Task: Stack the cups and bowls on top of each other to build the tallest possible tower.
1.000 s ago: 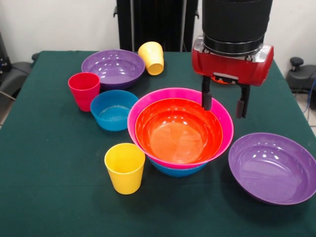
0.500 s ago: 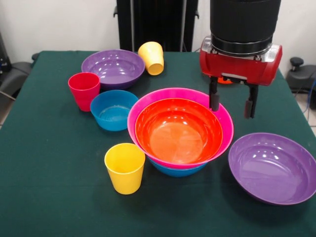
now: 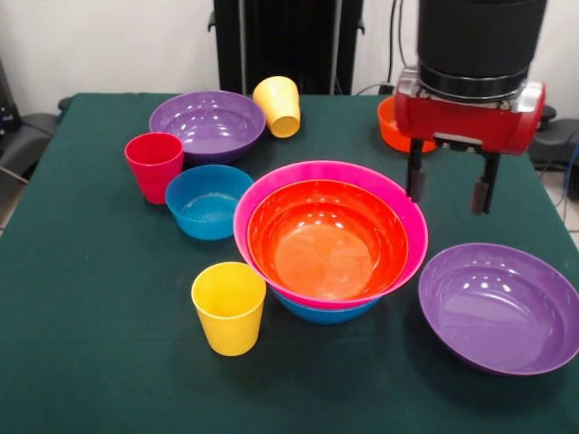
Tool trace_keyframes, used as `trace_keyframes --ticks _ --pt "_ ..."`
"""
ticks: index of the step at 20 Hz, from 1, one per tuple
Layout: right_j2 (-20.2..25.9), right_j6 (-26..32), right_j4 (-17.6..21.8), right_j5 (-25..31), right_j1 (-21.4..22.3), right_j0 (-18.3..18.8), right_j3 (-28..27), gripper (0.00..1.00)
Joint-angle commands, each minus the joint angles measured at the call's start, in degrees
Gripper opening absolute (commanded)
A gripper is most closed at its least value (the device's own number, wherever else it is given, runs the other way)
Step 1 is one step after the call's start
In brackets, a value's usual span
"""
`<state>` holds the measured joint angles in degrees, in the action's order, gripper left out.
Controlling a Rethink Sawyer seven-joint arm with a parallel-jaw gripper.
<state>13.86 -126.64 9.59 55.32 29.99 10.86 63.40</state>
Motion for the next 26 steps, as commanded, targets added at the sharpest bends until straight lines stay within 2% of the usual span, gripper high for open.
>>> trace_keyframes --ticks 1,6,15,20,26 --pt "-0.37 3.17 5.96 -2.22 -0.02 -4.26 3.58 1.00" --pt "-1.70 0.14 6.05 -2.39 -0.91 -5.56 3.14 1.00" --pt "-4.04 -2.45 6.74 -2.13 -10.87 -7.57 -6.47 1.00" --pt "-4.48 -3.84 5.57 -4.16 -15.73 -8.17 -10.47 1.00" --pt "-7.98 -8.24 5.47 -8.91 -13.95 -11.07 -4.64 1.00"
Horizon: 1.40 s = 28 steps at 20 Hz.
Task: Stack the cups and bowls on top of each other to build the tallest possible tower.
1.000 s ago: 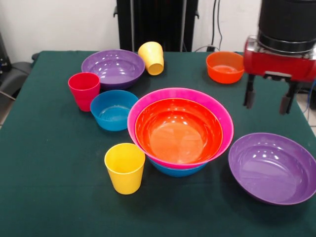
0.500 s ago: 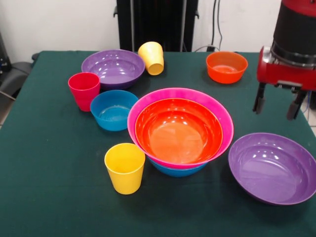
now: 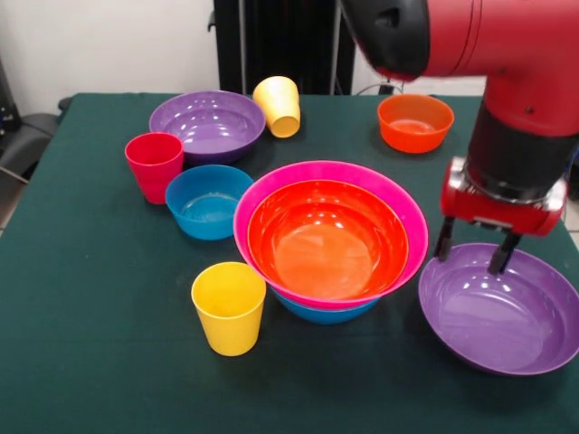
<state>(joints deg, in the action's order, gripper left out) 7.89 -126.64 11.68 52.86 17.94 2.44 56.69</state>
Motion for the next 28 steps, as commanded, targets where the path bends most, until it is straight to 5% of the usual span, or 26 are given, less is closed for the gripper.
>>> trace_keyframes --ticks 1,13,28 --pt "-2.61 -8.79 3.14 -6.89 -1.37 -3.27 3.12 1.00" --pt "-9.43 -12.11 0.77 -14.43 -4.10 -8.63 4.06 1.00" --pt "-11.68 -14.08 -5.90 -16.69 -5.04 -12.15 6.84 1.00"
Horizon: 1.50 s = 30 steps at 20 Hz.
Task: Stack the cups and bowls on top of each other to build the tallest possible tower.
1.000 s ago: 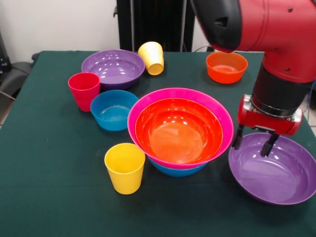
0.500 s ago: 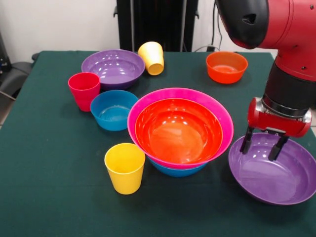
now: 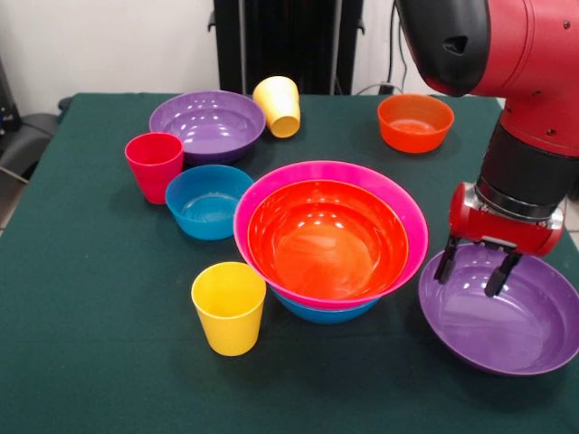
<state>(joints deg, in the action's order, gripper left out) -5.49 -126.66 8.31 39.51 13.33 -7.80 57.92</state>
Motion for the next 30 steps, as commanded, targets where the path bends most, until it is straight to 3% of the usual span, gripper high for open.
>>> trace_keyframes --ticks 1,17,30 --pt "1.39 -14.54 -3.18 -2.90 -0.10 -2.50 5.97 1.00" --pt "-2.59 -19.60 -13.09 1.48 -0.25 -9.95 6.69 1.00" --pt "-5.98 -22.83 -18.77 5.53 -4.63 -13.53 -1.47 1.00"
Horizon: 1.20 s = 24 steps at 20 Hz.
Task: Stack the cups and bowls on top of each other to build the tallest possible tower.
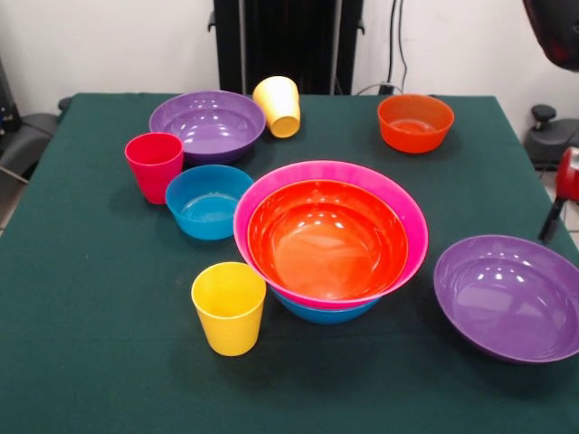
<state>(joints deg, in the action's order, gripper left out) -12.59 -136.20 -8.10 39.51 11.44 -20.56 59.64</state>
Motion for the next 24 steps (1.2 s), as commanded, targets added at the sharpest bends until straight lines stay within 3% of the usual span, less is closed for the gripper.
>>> trace_keyframes --ticks 1,6,14,24 --pt "0.85 -13.05 -2.77 6.09 -2.35 -0.90 -2.95 1.00" --pt "0.05 -11.34 -4.00 6.50 -3.59 -0.76 -4.91 1.00" --pt "-3.37 -12.29 -5.86 10.47 -9.25 -0.53 -16.63 1.00" --pt "-4.71 -9.55 -7.32 11.58 -8.99 0.07 -17.60 1.00"
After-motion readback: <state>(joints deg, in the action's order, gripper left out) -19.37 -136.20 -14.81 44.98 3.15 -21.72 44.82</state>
